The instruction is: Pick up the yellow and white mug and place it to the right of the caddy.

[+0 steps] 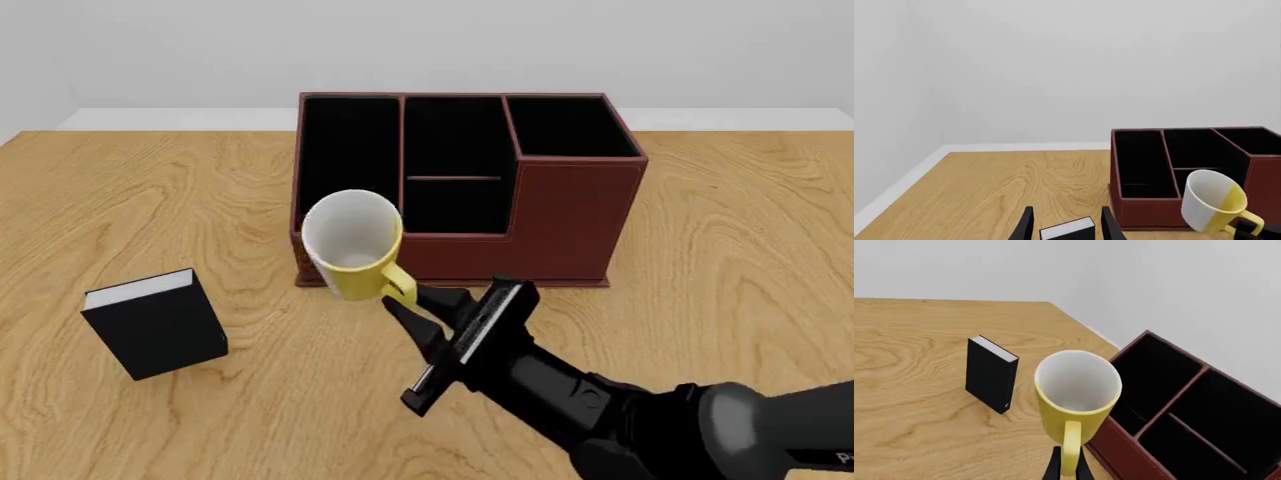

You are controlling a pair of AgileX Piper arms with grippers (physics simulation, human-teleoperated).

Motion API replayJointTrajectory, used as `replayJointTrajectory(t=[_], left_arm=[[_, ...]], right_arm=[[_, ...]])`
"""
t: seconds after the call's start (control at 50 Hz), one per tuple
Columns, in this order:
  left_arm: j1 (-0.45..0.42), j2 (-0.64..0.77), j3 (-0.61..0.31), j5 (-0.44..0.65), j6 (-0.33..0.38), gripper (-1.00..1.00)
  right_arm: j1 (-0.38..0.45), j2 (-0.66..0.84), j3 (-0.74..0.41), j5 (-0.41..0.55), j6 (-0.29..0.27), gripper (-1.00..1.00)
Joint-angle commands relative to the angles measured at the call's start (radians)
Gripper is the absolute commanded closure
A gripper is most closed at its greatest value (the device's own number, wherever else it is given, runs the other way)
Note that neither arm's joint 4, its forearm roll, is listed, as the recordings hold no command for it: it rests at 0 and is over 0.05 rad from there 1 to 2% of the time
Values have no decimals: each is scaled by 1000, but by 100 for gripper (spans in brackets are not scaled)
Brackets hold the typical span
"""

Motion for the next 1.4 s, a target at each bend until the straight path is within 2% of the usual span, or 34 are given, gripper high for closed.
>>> replayJointTrajectory(t=[0.02,0.26,0.58,0.86,0.9,0.94,1.04,1.06,1.08,1.16,1.18,1.34,1.4], left_arm=[[-1,0,-32,16,5,-100],[-7,0,-36,13,11,-100],[-23,0,-52,27,24,-100],[-39,0,-53,28,30,-100],[-42,0,-57,33,32,-100],[-31,1,-76,83,67,-100],[-32,1,-109,113,65,-100],[-29,0,-114,64,-4,-100],[-28,0,-72,20,-7,-100],[-27,0,-55,11,1,-100],[-40,0,-70,39,37,-100],[-45,0,-86,55,43,-100],[-44,0,-25,4,35,-100]], right_arm=[[-29,-154,78,34,-17,100],[-74,-276,122,87,-35,100],[-151,-448,141,207,-43,100],[-241,-574,148,305,-23,100],[-251,-585,148,314,-27,100],[-256,-603,143,333,-23,100],[-281,-637,143,358,-21,100],[-287,-643,141,363,-19,100],[-291,-648,139,371,-16,100],[-317,-660,133,385,-9,100],[-325,-664,135,384,-14,100],[-363,-677,133,397,-23,100],[-386,-679,131,401,-25,100]])
